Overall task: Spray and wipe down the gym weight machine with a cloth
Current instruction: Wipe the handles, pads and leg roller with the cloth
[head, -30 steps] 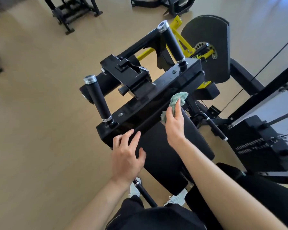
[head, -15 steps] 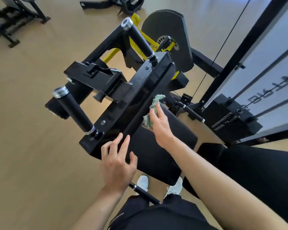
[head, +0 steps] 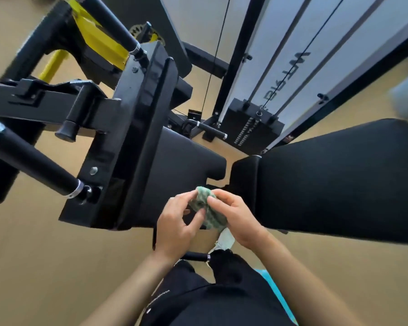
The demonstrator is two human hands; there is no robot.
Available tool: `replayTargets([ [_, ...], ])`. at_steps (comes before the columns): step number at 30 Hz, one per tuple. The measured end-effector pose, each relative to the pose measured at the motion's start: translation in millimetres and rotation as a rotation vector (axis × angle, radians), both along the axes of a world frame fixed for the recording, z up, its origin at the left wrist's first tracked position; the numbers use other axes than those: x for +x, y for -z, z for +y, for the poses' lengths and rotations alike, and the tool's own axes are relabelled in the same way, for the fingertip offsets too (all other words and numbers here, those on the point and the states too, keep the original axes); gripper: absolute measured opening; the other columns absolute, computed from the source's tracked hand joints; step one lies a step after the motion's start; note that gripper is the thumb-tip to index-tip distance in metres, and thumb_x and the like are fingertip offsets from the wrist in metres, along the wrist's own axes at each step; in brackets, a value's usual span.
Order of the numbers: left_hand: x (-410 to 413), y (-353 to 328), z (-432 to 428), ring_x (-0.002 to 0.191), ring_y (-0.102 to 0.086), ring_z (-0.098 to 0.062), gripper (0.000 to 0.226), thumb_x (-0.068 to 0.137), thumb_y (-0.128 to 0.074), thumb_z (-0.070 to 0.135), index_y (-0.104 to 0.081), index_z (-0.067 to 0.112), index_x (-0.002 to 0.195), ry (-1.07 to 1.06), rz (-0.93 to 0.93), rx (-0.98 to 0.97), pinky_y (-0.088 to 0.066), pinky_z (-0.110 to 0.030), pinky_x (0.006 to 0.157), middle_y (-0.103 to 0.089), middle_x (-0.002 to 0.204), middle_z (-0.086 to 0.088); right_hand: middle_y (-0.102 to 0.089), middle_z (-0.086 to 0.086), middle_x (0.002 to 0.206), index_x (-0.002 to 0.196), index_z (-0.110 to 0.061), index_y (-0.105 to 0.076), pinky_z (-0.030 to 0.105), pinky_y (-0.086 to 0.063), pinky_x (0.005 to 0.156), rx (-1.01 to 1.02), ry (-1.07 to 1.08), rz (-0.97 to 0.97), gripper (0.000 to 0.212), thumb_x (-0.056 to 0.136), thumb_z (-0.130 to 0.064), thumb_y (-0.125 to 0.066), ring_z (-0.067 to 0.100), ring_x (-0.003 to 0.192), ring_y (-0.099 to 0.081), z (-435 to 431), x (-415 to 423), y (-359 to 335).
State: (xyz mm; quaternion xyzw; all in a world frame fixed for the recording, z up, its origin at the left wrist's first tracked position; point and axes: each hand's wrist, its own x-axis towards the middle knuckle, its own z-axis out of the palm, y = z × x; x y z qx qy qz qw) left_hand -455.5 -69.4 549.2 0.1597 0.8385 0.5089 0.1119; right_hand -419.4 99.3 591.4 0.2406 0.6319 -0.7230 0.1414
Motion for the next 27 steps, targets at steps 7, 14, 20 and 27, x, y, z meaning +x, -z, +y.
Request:
replayTargets([
  [7, -2, -10, 53, 0.090, -0.063, -0.015, 0.029, 0.089, -0.070, 0.047, -0.075, 0.022, 0.105, 0.290, 0.010, 0.104, -0.057, -0.033, 0.072, -0.062, 0.096, 0.011, -0.070, 0.016, 0.098, 0.106, -0.010, -0.070, 0.028, -0.060, 0.078, 0.134, 0.154, 0.028, 0.014, 0.096, -0.018, -0.071, 0.016, 0.088, -0.070, 39, 59, -9],
  [14, 30, -42, 117, 0.070, -0.060, -0.014, 0.028, 0.086, -0.074, 0.036, -0.066, 0.010, 0.090, 0.362, -0.330, 0.220, -0.054, -0.036, 0.066, -0.064, 0.078, -0.010, -0.073, 0.000, 0.104, 0.118, -0.022, -0.065, 0.030, -0.063, 0.080, 0.414, 0.233, 0.059, 0.037, 0.086, -0.020, -0.083, 0.019, 0.095, -0.072, 95, 114, 4],
  [20, 59, -68, 170, 0.068, -0.061, -0.005, 0.013, 0.090, -0.076, 0.007, -0.064, 0.010, 0.085, 0.390, -0.336, 0.176, -0.050, -0.019, 0.062, -0.065, 0.075, 0.008, -0.058, -0.014, 0.129, 0.130, -0.031, -0.059, 0.010, -0.043, 0.100, 0.694, 0.427, 0.229, 0.054, 0.083, -0.017, -0.082, 0.002, 0.122, -0.055, 124, 159, 6],
  [27, 64, -90, 207, 0.077, -0.065, -0.013, 0.010, 0.088, -0.077, 0.002, -0.067, 0.003, 0.090, 0.495, -0.311, 0.179, -0.054, -0.025, 0.069, -0.068, 0.082, -0.001, -0.064, -0.017, 0.098, 0.102, -0.032, -0.065, 0.019, -0.052, 0.080, 0.730, 0.458, 0.259, 0.021, 0.088, -0.031, -0.080, 0.005, 0.097, -0.062, 145, 161, 4],
])
